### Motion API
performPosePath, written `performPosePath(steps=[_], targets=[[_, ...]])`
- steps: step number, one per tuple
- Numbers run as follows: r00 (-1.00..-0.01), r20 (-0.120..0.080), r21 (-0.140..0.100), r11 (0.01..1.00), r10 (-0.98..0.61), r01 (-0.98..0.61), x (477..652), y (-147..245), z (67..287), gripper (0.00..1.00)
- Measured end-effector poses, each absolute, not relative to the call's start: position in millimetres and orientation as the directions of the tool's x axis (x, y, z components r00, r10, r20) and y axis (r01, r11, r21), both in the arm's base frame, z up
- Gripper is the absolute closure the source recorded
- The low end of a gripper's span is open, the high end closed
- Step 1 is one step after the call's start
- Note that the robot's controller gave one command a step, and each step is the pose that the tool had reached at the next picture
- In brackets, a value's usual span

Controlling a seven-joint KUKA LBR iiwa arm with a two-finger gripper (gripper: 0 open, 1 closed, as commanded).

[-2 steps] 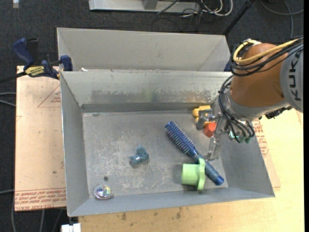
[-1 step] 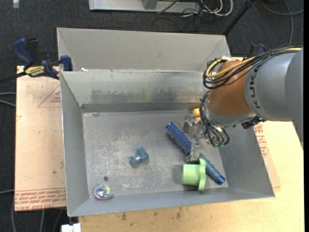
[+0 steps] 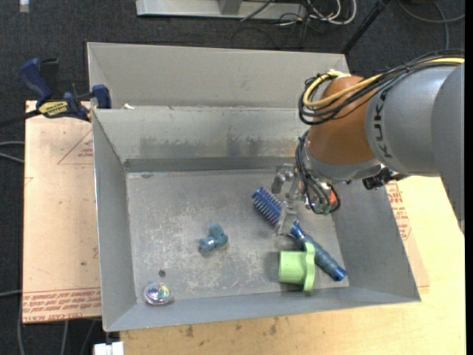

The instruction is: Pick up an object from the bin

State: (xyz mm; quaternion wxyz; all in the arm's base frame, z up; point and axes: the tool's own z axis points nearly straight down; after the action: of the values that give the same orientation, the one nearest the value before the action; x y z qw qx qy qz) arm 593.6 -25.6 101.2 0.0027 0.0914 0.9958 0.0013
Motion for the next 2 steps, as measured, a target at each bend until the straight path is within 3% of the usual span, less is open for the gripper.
performPosePath(steps=[1,2], targets=[[-0.943,-0.001,0.001,0.943,0.332,0.332,589.1,-31.7,100.9,0.0],[-0.893,0.001,0.001,0.893,0.451,0.451,596.5,-32.2,69.3,0.0]])
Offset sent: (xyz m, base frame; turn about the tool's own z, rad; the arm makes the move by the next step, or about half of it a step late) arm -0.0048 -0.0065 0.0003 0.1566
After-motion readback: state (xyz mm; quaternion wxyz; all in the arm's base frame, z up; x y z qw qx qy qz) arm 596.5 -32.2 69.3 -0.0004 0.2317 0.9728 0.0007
